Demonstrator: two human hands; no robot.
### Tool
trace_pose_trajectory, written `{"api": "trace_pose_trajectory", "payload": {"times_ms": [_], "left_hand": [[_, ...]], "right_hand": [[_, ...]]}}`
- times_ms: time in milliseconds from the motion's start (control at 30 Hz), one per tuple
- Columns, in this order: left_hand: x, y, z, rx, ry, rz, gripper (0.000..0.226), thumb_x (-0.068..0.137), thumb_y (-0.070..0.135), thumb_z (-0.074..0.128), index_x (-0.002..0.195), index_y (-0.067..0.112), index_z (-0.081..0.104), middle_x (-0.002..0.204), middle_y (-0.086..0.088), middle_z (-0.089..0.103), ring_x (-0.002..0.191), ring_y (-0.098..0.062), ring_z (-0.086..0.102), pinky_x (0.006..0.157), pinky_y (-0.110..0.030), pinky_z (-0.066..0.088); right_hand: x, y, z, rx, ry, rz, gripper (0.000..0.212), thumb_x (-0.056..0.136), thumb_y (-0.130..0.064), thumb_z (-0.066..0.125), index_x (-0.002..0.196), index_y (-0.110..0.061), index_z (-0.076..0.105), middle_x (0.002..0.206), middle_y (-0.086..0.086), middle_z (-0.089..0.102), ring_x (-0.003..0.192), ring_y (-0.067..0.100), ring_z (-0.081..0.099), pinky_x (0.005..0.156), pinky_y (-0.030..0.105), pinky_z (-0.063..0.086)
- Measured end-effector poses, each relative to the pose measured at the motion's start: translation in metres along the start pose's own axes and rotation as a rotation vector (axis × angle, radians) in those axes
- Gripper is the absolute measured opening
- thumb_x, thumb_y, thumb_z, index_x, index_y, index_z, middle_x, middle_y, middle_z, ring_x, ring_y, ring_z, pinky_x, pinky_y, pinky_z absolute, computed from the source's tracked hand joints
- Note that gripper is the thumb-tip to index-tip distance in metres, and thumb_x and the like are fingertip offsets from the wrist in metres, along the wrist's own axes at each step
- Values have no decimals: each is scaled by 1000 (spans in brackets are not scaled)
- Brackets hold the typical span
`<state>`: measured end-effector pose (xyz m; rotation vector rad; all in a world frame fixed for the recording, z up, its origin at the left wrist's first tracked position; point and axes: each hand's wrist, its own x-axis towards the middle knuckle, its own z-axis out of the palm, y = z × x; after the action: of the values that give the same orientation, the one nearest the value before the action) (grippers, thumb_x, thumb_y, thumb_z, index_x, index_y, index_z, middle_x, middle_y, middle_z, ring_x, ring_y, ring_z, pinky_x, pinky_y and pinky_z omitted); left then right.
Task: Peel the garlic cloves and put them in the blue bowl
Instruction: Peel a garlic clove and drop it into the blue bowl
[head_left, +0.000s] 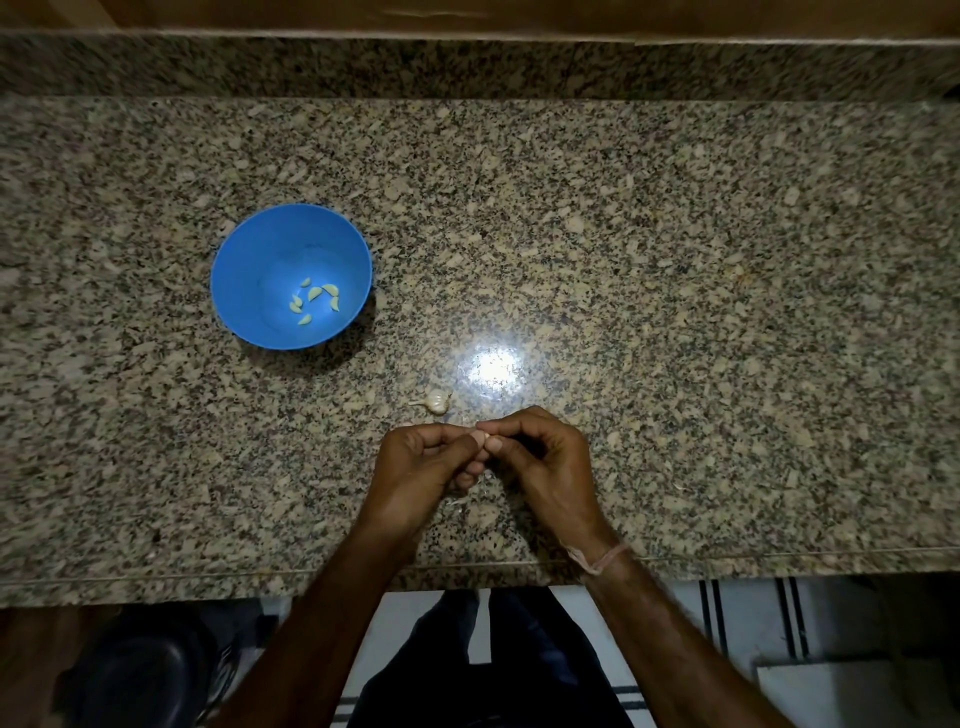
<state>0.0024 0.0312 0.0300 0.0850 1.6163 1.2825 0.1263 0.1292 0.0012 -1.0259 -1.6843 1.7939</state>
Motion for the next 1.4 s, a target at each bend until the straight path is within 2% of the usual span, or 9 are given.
{"api": "trace_pose_trajectory", "payload": {"times_ms": [167,300,533,667,900,967,1067,1233,1400], "left_hand": [[2,1,-2,33,12,-36,15,95,5,69,85,2,80,88,-34,71,71,-28,61,66,-32,52],[1,-2,1,9,44,-39,13,95,2,68,90,-4,78,78,-24,72,68,-23,62,61,-28,52],[-2,-3,0,-29,5,-30,15,96,9,70,95,-3,78,94,-28,75,73,-20,65,65,-27,55],[-4,0,1,-58,35,-38,14,96,7,69,94,-4,77,83,-22,73,68,-19,64,63,-28,53],[-17,8,4,32,122,91,10,93,11,73,86,6,79,72,-12,74,63,-24,63,65,-38,52],[-22,12,5,95,143,180,4,90,10,77,87,11,80,77,-7,77,72,-21,71,67,-29,57],[-34,15,3,180,164,312,7,90,10,78,88,17,79,77,5,77,74,-7,73,65,-15,54],[-45,17,-4,280,205,455,12,89,16,80,88,27,78,83,12,77,79,-6,72,66,-19,58],[-57,21,-8,193,185,490,9,89,12,80,91,20,80,84,8,78,79,-6,73,68,-18,57]], "right_hand": [[-4,-2,0,-40,-20,-21,19,88,6,76,95,-9,83,89,0,74,90,14,71,82,21,54],[-4,-5,2,-62,-15,-35,19,88,7,75,94,-9,83,90,0,75,90,15,72,81,22,55],[-5,-5,0,-73,-4,-60,18,89,7,75,96,-9,83,91,-1,74,91,17,72,82,24,56],[-8,-8,2,-49,2,-36,16,90,6,74,96,-7,82,93,3,75,93,19,72,84,26,57],[-10,-17,10,30,17,27,12,94,-3,74,102,-8,81,100,7,79,101,28,75,94,53,60],[-12,-17,12,124,13,93,13,94,-10,74,106,-9,80,107,12,79,107,35,74,98,62,56],[-16,-24,18,231,23,163,16,94,-14,74,109,-9,78,110,22,76,110,44,71,97,69,54],[-26,-42,22,302,23,208,12,98,-2,68,110,1,70,108,32,72,103,49,71,86,63,60],[-35,-55,25,266,4,129,12,98,-4,69,108,0,72,106,24,76,97,30,72,86,41,61]]}}
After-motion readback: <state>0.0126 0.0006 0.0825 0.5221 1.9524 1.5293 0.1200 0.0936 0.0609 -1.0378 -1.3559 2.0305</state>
